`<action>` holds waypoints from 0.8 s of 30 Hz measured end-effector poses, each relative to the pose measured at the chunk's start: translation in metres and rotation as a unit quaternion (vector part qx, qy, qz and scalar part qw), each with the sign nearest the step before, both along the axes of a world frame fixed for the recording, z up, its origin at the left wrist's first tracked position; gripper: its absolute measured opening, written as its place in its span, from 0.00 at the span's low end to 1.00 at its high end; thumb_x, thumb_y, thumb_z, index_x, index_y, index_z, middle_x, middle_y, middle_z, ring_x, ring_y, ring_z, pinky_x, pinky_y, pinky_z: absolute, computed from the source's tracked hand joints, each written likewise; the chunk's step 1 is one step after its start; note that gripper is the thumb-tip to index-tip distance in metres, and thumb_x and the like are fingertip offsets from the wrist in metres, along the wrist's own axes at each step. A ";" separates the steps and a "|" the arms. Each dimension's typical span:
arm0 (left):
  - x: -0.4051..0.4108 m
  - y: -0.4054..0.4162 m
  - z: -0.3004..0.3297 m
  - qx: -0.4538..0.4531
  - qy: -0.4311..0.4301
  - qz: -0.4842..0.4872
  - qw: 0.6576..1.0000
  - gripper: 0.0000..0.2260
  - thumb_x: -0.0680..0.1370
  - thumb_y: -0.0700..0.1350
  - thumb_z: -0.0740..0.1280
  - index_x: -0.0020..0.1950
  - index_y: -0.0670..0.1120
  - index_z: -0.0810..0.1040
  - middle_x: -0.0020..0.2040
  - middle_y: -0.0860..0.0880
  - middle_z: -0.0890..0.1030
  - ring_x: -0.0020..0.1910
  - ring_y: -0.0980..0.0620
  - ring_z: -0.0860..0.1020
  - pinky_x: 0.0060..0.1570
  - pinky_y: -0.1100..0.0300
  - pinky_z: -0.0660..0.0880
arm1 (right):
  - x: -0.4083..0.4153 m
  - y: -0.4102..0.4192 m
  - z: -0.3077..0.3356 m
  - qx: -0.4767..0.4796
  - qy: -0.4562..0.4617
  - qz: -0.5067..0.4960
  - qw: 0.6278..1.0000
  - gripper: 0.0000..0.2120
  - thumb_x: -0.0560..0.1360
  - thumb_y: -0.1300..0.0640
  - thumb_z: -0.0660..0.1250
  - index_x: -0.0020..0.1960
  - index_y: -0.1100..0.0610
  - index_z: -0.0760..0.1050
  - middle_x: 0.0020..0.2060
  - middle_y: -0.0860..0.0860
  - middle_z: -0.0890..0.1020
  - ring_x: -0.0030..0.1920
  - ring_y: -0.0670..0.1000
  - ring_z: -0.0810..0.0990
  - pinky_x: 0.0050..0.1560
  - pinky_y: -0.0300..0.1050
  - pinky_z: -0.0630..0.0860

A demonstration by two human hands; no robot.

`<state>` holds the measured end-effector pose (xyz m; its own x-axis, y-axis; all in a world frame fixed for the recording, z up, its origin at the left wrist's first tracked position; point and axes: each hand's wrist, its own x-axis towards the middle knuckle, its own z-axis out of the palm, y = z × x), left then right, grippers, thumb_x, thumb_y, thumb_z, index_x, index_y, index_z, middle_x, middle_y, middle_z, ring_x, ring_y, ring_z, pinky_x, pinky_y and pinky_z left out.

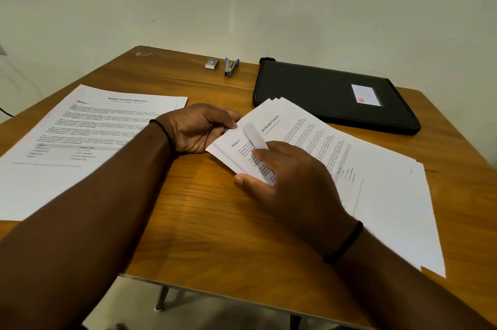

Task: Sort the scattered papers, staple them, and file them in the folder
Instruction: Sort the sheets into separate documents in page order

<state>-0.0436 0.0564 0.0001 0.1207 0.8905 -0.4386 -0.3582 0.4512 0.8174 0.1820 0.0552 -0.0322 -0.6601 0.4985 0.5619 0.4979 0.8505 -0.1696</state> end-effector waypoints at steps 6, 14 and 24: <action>-0.002 0.001 -0.004 0.024 0.041 -0.063 0.997 0.18 0.79 0.40 0.57 0.68 0.41 0.72 0.59 0.36 0.81 0.51 0.39 0.84 0.45 0.46 0.83 | 0.000 0.000 -0.002 0.044 0.018 0.004 0.999 0.12 0.79 0.51 0.65 0.48 0.58 0.83 0.43 0.55 0.84 0.42 0.54 0.83 0.37 0.51 0.81; -0.004 0.003 -0.006 0.028 0.028 -0.057 0.998 0.14 0.82 0.40 0.55 0.64 0.40 0.74 0.54 0.36 0.83 0.47 0.40 0.85 0.42 0.51 0.84 | 0.000 -0.003 0.001 0.057 0.011 -0.027 0.998 0.18 0.80 0.45 0.61 0.48 0.58 0.82 0.42 0.54 0.84 0.38 0.52 0.81 0.35 0.48 0.79; -0.001 0.000 -0.003 0.026 0.057 -0.076 0.995 0.15 0.77 0.43 0.60 0.62 0.39 0.75 0.57 0.33 0.81 0.49 0.37 0.84 0.45 0.47 0.83 | 0.000 -0.003 -0.005 0.082 0.008 -0.030 0.996 0.12 0.79 0.52 0.65 0.43 0.57 0.82 0.37 0.53 0.83 0.35 0.52 0.79 0.35 0.49 0.78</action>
<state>-0.0444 0.0567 -0.0027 0.2087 0.8877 -0.4104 -0.1930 0.4488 0.8726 0.1817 0.0524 -0.0368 -0.6227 0.4380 0.6484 0.5470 0.8362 -0.0396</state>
